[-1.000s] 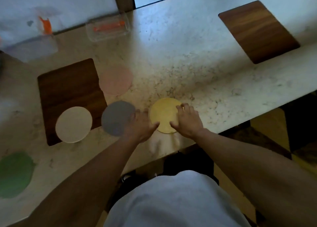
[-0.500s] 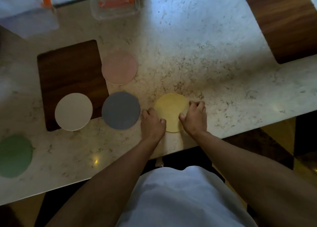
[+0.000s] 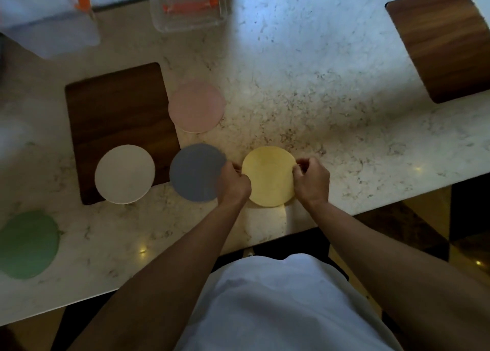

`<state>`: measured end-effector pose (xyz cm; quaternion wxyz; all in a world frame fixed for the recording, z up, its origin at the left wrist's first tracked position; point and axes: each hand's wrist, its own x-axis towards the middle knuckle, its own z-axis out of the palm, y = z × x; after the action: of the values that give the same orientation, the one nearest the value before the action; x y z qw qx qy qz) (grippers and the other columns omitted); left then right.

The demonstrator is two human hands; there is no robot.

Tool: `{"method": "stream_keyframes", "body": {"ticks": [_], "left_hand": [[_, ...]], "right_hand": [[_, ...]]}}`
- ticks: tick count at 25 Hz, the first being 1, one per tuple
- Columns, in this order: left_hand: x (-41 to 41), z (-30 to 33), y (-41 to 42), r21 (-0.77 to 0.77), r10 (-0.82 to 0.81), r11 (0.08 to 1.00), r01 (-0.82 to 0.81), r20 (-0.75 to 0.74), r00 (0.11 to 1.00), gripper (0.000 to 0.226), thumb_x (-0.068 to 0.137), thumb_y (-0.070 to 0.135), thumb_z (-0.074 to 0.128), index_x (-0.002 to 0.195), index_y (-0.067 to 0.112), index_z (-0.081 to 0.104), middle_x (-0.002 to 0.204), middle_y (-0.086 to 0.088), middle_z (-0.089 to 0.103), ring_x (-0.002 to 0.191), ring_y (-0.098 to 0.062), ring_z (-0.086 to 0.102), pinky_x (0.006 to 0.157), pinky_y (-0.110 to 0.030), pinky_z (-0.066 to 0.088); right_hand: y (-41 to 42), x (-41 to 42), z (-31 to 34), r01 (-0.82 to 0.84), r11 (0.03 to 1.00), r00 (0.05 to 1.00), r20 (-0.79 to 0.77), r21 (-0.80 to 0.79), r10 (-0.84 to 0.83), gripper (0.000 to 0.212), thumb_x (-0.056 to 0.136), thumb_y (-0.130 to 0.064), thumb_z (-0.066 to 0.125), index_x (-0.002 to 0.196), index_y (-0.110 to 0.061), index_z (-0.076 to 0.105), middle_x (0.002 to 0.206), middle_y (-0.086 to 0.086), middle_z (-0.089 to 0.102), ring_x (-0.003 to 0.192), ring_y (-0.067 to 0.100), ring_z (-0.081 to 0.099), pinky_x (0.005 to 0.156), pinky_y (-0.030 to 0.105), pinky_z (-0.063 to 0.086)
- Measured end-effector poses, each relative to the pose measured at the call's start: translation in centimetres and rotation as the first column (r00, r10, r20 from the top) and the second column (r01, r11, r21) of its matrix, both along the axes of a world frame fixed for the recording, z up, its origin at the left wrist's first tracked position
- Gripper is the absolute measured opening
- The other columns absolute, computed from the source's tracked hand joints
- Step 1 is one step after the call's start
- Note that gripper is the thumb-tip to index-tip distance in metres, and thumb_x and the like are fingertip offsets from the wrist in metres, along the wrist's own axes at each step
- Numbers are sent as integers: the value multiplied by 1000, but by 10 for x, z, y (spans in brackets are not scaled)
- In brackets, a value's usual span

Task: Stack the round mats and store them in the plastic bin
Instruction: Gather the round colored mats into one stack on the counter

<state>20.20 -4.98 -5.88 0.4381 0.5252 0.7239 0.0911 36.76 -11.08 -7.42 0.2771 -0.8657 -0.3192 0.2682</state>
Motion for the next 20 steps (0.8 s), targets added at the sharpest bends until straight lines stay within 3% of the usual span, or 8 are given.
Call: {"method": "stream_keyframes", "body": {"ticks": [4, 9, 11, 15, 20], "left_hand": [[-41, 7, 17, 32, 74, 997, -75, 31, 997, 14, 86, 4, 55, 90, 17, 53, 79, 4, 54, 79, -19, 53, 61, -33, 39], [-104, 10, 32, 154, 218, 965, -212, -24, 976, 19, 82, 3, 60, 101, 8, 63, 98, -10, 66, 90, -25, 58, 75, -30, 39], [-127, 8, 37, 153, 251, 959, -239, -58, 966, 24, 81, 3, 63, 105, 4, 65, 104, -16, 70, 96, -32, 62, 78, -33, 43], [-154, 2, 40, 161, 252, 959, -233, -117, 961, 27, 81, 5, 65, 108, 2, 70, 106, -20, 72, 100, -38, 64, 88, -42, 49], [-163, -5, 40, 127, 219, 971, -203, -132, 967, 26, 81, 6, 66, 106, 2, 72, 103, -20, 73, 97, -37, 66, 87, -41, 50]], "right_hand": [[25, -29, 6, -66, 997, 998, 0, 31, 66, 15, 91, -20, 60, 103, -14, 68, 99, 3, 69, 89, 16, 61, 79, 29, 48], [65, -83, 8, -257, 965, 966, -11, 59, 258, 14, 92, -15, 59, 104, -11, 66, 104, 7, 65, 96, 22, 60, 86, 37, 52], [78, -103, 7, -311, 950, 950, -13, 39, 312, 15, 92, -14, 59, 105, -11, 66, 104, 7, 66, 96, 21, 61, 83, 33, 50], [92, -129, 0, -365, 931, 931, -34, -26, 364, 17, 93, -14, 58, 107, -10, 65, 106, 7, 68, 98, 22, 62, 80, 29, 46], [94, -139, -8, -358, 928, 934, -47, -106, 355, 17, 93, -14, 57, 108, -12, 64, 109, 7, 67, 100, 24, 61, 84, 35, 51]]}}
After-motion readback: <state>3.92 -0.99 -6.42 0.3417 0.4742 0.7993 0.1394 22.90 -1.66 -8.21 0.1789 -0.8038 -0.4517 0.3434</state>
